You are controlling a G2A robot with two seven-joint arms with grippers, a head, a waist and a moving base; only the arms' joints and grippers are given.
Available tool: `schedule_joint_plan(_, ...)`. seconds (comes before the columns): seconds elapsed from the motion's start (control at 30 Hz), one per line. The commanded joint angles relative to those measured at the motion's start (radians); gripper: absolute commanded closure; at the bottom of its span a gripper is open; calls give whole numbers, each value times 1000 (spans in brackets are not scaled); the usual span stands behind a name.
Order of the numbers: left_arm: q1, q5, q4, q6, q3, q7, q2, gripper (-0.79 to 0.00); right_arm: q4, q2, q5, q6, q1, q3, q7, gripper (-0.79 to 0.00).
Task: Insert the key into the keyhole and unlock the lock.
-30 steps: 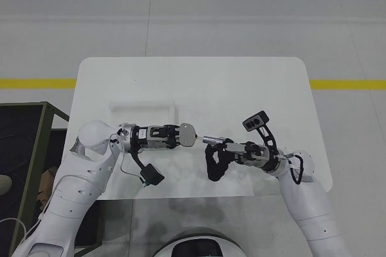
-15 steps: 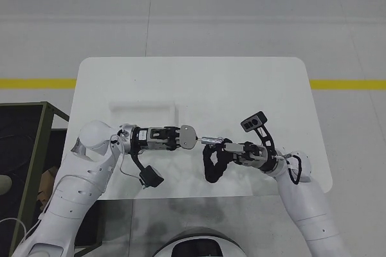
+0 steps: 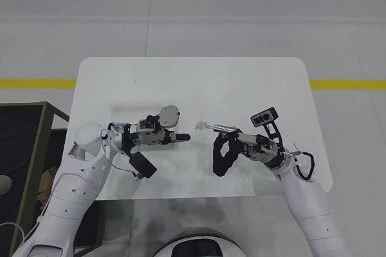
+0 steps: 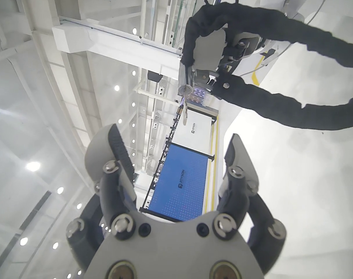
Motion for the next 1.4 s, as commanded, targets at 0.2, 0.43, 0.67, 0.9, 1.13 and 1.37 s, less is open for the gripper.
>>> schedule_joint_plan(0.2,21,-125,-8,-98,-17,-60,-3,-785,-55,2,-14,-1,-46,7,-43,0)
schedule_joint_plan(0.43,-75,-454,-31,-645,-37,-160,27,-785,-75,7,-47,3,-60,15,-41,0)
schedule_joint_plan(0.67,-148,-1193,28,-877,57,-441,83,-785,-98,9,-52,18,-74,17,-46,0)
schedule_joint_plan(0.9,-165,-1329,65,-877,107,-549,101,-785,-105,10,-65,9,-75,20,-47,0)
schedule_joint_plan(1.13,-112,-1606,69,-877,165,-660,101,-785,-167,14,-68,21,-124,31,-82,0)
schedule_joint_plan(1.37,-227,-2860,24,-673,285,-1554,166,-785,-171,15,-55,19,-118,36,-77,0)
